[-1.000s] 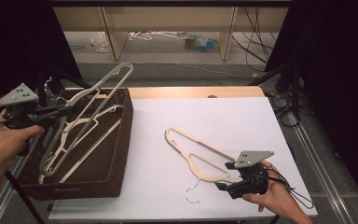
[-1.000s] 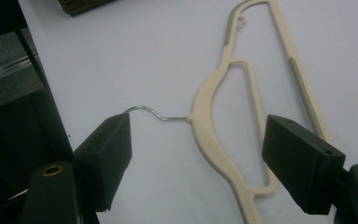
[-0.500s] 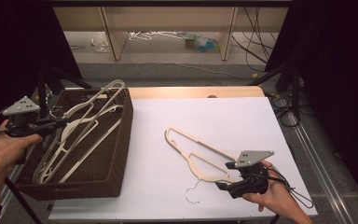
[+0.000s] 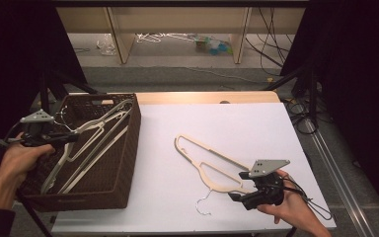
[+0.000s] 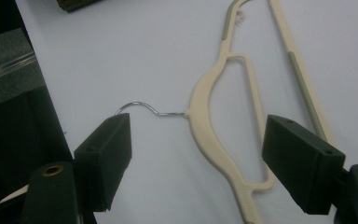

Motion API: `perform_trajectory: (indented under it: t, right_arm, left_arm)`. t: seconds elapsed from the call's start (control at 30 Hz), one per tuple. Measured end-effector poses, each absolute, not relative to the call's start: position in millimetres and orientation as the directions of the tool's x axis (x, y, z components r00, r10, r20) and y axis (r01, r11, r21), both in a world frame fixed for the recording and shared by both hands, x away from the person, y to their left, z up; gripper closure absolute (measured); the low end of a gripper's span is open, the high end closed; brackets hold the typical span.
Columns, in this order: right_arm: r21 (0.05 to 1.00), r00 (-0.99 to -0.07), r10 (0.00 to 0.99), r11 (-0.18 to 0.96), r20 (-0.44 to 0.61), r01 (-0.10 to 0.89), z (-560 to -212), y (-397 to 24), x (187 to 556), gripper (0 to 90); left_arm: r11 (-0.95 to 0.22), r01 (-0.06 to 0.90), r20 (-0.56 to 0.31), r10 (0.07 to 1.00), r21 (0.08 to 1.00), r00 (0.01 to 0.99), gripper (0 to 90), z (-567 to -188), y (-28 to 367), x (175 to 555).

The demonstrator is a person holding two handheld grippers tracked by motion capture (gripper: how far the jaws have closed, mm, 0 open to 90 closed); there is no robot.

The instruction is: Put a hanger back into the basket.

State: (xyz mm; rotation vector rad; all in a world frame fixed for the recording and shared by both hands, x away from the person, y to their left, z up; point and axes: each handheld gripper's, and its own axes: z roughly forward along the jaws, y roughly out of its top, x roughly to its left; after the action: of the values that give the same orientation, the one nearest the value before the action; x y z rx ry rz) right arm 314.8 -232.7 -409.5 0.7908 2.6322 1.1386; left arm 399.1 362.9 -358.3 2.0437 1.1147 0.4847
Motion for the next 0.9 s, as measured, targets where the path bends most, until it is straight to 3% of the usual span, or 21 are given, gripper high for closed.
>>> perform_trajectory:
  t: [0.17, 0.3, 0.37, 0.4, 0.53, 0.7, 0.9]
  right_arm:
    - [0.716, -0.847, 0.529, 0.571, 0.052, 0.401, -409.7, -233.2, 314.8, 25.2]
    - [0.714, -0.845, 0.531, 0.571, 0.055, 0.406, -410.2, -233.7, 314.7, 25.2]
    - [0.714, -0.847, 0.529, 0.572, 0.056, 0.405, -410.7, -234.0, 314.9, 25.2]
    - [0.712, -0.844, 0.534, 0.571, 0.056, 0.409, -410.9, -234.1, 314.5, 25.1]
    - [0.713, -0.844, 0.534, 0.57, 0.056, 0.408, -411.3, -234.2, 314.7, 25.1]
    - [0.713, -0.843, 0.534, 0.57, 0.056, 0.408, -411.6, -233.7, 314.7, 25.1]
    - [0.711, -0.841, 0.538, 0.569, 0.057, 0.413, -412.2, -235.6, 316.0, 25.0]
  left_arm:
    - [-0.334, 0.575, -0.025, 0.851, 0.747, 0.525, 84.6, -369.1, 364.4, 409.5]
    - [-0.364, 0.547, 0.036, 0.854, 0.754, 0.518, 82.6, -377.9, 366.6, 417.8]
    - [-0.357, 0.565, 0.056, 0.875, 0.744, 0.48, 81.2, -379.6, 369.6, 417.6]
    - [-0.303, 0.613, 0.062, 0.922, 0.729, 0.382, 79.7, -381.0, 369.1, 412.7]
    - [-0.275, 0.625, 0.074, 0.942, 0.731, 0.328, 73.8, -380.1, 372.8, 409.7]
    - [-0.24, 0.615, 0.068, 0.955, 0.751, 0.29, 67.4, -378.7, 374.9, 405.3]
    - [-0.234, 0.569, 0.055, 0.948, 0.788, 0.314, 57.3, -369.7, 360.2, 395.1]
